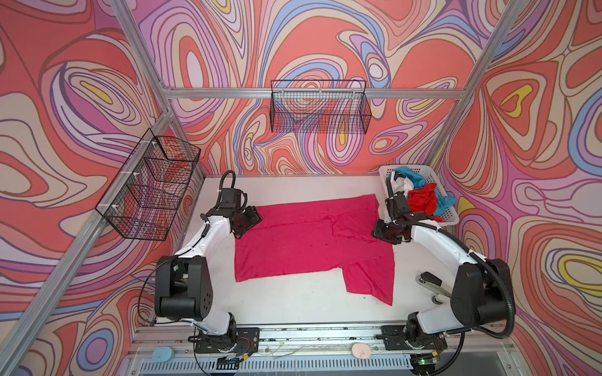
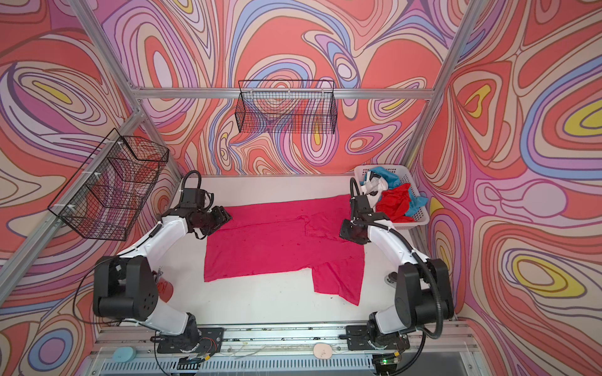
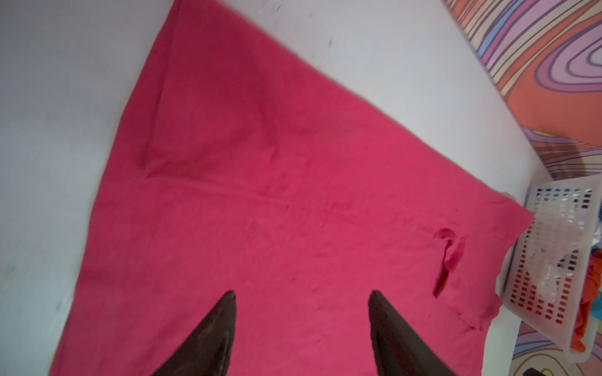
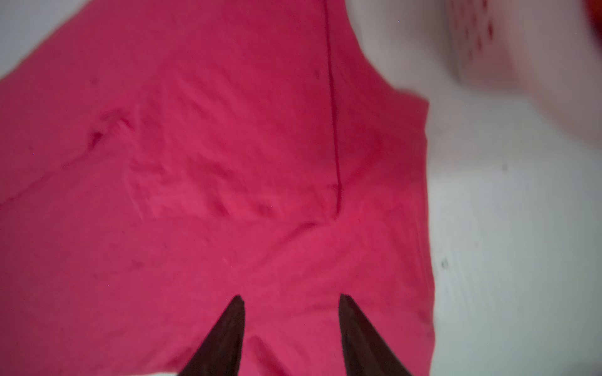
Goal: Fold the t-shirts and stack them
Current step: 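Move both grippers toward the robot along the shirt's sides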
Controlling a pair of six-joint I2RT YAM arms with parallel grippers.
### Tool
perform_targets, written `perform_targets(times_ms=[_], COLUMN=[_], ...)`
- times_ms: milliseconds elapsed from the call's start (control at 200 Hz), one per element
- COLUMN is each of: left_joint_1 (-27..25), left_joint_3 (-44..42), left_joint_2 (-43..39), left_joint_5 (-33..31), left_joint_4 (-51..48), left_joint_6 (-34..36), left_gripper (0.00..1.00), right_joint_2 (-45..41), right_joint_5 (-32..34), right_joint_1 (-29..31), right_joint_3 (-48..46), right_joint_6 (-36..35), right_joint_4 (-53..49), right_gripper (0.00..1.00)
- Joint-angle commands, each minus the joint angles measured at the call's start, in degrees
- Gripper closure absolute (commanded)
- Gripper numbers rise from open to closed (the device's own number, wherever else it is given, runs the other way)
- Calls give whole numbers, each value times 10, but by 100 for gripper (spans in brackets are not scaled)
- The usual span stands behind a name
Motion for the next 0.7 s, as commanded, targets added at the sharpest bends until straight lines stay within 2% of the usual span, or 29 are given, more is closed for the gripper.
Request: perform_targets(times_ms=[0,155,305,411,526,691], left_joint_1=[-1,-4,-4,-5,-6,-6], left_joint_3=[-84,-153,-177,-185,-192,-198], left_joint_2=[-48,-109,-136,-143,-154,-171], left_joint_5=[-13,-7,-10,-9,-13,-16], left_joint_4=[-50,-75,-96,-104,-118,-127], left_joint_6=[-51,-89,-94,-97,-102,-117], left_gripper=[35,36,36,36,37,38], right_joint_2=[-57,-148,-237,-276,-282,-247], right_joint_5=[-26,-32,-20,-37,-34,-15], right_joint_1=[-3,-2,-3,-2,-2,1], right_joint_3=[-81,-167,-216,-240,-256,-253], right_joint_6=[79,141,180,207,233,248], right_joint_4=[-50,-104,-177,-186,-170,-156], right_gripper=[50,47,48,51,52,52])
